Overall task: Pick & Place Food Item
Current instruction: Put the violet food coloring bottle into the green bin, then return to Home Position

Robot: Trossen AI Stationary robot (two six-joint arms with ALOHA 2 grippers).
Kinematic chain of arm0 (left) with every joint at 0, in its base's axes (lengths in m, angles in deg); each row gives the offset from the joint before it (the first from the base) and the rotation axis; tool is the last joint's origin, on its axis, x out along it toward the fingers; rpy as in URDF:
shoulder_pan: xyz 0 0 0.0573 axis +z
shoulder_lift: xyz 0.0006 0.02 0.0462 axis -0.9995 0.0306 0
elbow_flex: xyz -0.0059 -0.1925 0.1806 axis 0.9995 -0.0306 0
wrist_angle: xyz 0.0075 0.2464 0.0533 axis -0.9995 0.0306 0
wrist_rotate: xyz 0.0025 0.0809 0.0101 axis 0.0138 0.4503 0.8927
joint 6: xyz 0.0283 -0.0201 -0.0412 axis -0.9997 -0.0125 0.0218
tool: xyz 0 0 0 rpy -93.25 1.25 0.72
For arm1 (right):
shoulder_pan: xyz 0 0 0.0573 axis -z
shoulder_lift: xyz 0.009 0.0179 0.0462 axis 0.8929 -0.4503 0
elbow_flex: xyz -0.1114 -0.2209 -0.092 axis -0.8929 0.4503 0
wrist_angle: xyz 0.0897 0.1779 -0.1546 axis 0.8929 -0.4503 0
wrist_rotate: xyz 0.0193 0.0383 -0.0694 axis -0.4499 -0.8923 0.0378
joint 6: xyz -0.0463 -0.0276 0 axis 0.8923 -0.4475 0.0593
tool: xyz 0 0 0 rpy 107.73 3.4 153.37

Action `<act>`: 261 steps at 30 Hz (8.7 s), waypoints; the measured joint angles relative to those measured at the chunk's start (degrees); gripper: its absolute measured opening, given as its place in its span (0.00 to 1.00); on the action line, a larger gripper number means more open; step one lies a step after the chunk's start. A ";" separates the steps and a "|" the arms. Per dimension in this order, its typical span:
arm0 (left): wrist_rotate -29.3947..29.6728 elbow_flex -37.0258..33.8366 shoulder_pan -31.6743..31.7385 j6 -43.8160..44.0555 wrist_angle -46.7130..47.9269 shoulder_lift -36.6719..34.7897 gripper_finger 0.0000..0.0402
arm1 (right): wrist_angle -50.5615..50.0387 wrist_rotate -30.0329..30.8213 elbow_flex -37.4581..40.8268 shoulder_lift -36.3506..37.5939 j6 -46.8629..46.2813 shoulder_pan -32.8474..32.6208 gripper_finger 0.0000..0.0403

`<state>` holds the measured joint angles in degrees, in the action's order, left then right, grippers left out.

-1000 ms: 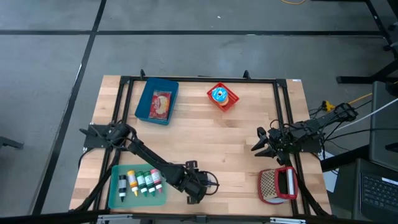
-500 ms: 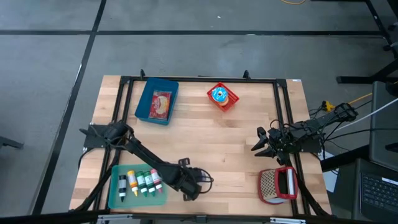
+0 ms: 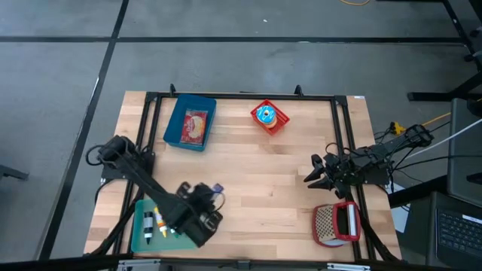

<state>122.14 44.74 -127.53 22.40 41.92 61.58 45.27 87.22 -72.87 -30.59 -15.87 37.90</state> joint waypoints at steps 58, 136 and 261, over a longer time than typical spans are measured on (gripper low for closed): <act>-19.16 -0.03 -1.31 29.78 -3.32 13.76 0.57 | -2.52 -10.56 0.00 -5.19 6.33 0.02 0.35; 16.00 16.24 -24.66 -114.55 -83.58 5.27 0.66 | 1.33 -43.77 -26.87 -12.59 24.57 -11.63 0.35; -10.58 -85.84 -10.89 -91.66 -70.85 -103.75 0.66 | 1.85 -0.74 0.13 10.19 24.62 -8.61 0.35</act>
<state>111.56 -41.10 -138.42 -69.26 -28.93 -42.17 47.12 86.48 -72.74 -20.40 8.74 29.29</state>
